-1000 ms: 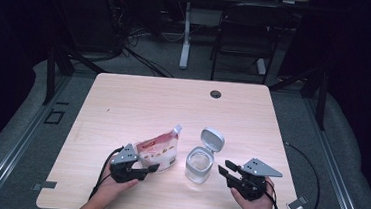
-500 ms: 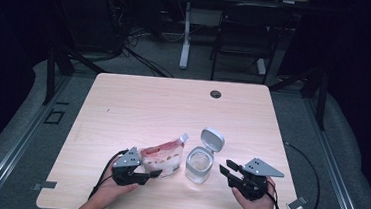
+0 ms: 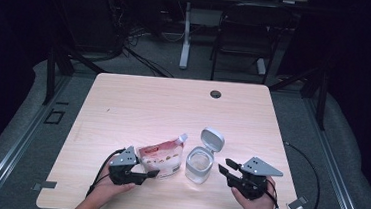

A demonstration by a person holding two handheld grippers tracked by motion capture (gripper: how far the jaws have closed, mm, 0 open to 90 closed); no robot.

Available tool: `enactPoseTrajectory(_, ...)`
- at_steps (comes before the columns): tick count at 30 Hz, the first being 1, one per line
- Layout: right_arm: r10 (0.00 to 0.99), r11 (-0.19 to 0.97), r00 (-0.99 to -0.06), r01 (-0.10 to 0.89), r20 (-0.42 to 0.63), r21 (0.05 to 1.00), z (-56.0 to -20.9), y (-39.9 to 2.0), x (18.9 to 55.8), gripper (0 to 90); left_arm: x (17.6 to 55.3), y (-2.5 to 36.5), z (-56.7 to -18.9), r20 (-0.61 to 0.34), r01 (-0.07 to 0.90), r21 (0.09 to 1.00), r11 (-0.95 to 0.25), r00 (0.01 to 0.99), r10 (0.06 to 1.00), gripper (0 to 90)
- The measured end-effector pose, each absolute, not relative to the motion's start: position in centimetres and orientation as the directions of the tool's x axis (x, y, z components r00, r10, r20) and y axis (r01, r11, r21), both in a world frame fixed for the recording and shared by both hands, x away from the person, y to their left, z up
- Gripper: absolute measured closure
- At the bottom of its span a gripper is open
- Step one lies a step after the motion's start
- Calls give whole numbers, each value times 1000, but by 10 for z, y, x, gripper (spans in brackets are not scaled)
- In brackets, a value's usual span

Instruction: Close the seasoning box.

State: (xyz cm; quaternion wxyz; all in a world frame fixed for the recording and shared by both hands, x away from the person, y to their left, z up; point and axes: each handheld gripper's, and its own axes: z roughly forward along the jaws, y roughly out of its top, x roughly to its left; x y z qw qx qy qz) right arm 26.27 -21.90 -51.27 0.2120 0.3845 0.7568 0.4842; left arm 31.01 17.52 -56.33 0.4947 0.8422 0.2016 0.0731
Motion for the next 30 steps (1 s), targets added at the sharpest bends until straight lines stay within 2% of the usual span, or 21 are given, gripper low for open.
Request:
enactPoseTrajectory(11, 760, 237, -649, 315, 27, 919, -482, -219, 259, 630, 308, 186, -558, -42, 247, 860, -447, 907, 420, 602)
enactPoseTrajectory(15, 741, 266, -672, 288, -4, 920, -469, -216, 259, 627, 308, 186, -556, -17, 238, 852, -466, 903, 430, 606)
enactPoseTrajectory(22, 686, 260, -726, 290, 35, 921, -451, -213, 268, 645, 309, 189, -555, -18, 257, 854, -453, 884, 467, 607)
enactPoseTrajectory(30, 616, 324, -787, 287, 29, 902, -436, -196, 279, 654, 311, 196, -553, -30, 280, 860, -426, 862, 507, 608)
